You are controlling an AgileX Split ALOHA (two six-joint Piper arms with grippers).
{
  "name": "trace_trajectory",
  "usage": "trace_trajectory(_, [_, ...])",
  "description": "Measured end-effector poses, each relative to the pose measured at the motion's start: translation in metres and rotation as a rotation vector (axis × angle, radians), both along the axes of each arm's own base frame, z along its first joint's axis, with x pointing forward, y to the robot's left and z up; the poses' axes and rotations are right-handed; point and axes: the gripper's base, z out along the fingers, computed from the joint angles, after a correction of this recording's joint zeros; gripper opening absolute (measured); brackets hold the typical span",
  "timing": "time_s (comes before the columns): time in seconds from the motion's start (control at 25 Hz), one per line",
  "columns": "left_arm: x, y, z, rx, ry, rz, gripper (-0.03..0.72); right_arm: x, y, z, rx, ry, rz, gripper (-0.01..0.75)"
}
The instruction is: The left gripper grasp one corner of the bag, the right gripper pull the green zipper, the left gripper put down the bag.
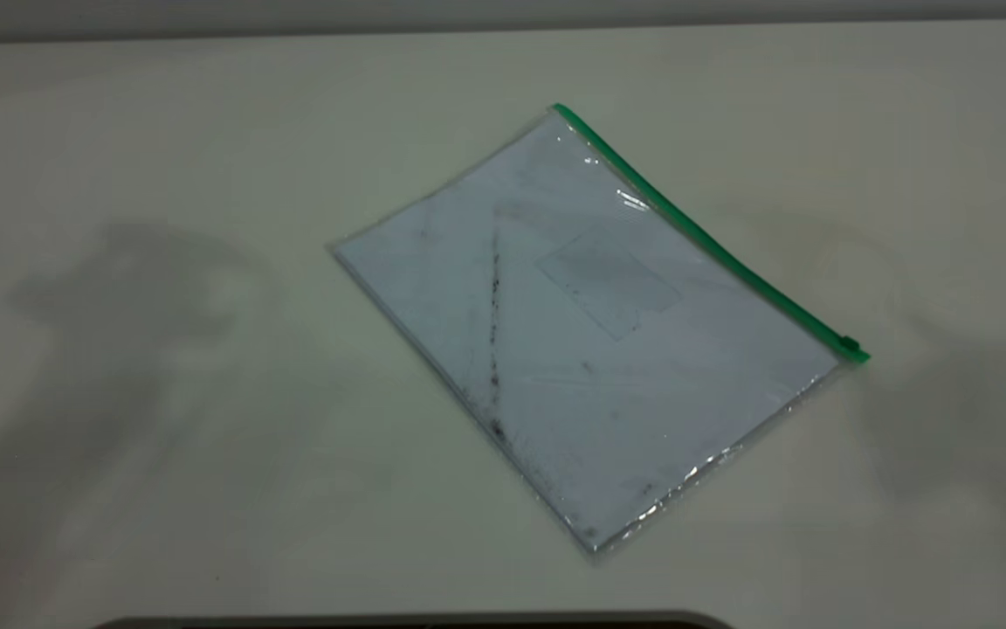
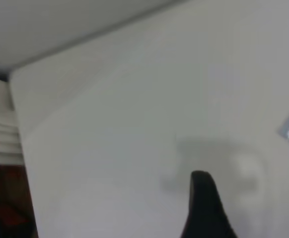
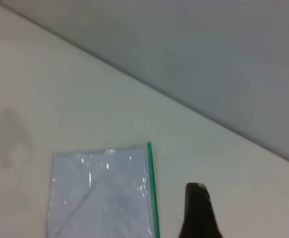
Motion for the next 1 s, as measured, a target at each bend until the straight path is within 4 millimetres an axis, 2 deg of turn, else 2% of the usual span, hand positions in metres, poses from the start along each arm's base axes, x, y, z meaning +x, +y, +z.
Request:
trace_trajectory(0.12, [-0.023,0.008,0.021,-0.046,-0.069,0.025,0.550,-0.029,0.000,0.001,0.021,-0.027,0.001,0.551])
trace_trajectory(0.24, [-0.050,0.017,0.040,-0.106,-0.130,0.030,0.550,-0.057,0.001,-0.013,0.048,-0.020,0.012,0.551])
trace_trajectory(0.32, [-0.075,0.023,0.049,-0.150,-0.159,0.014,0.550,-0.074,0.002,-0.027,0.065,-0.002,0.019,0.551])
trace_trajectory(0.48, [-0.133,0.041,0.042,-0.195,-0.172,-0.012,0.550,-0.112,0.002,-0.063,0.078,0.020,0.023,0.551])
trace_trajectory(0.6, [-0.176,0.055,0.018,-0.212,-0.159,-0.017,0.550,-0.136,0.001,-0.089,0.080,0.016,0.019,0.551])
trace_trajectory(0.76, [-0.225,0.071,-0.027,-0.234,-0.135,-0.021,0.550,-0.160,0.000,-0.120,0.090,0.008,0.012,0.551])
trace_trajectory(0.88, [-0.252,0.077,-0.062,-0.265,-0.113,-0.040,0.550,-0.173,0.000,-0.138,0.108,0.008,0.002,0.551])
trace_trajectory(1.0, [-0.269,0.082,-0.097,-0.262,-0.087,-0.062,0.550,-0.182,0.000,-0.155,0.112,0.006,0.000,0.551])
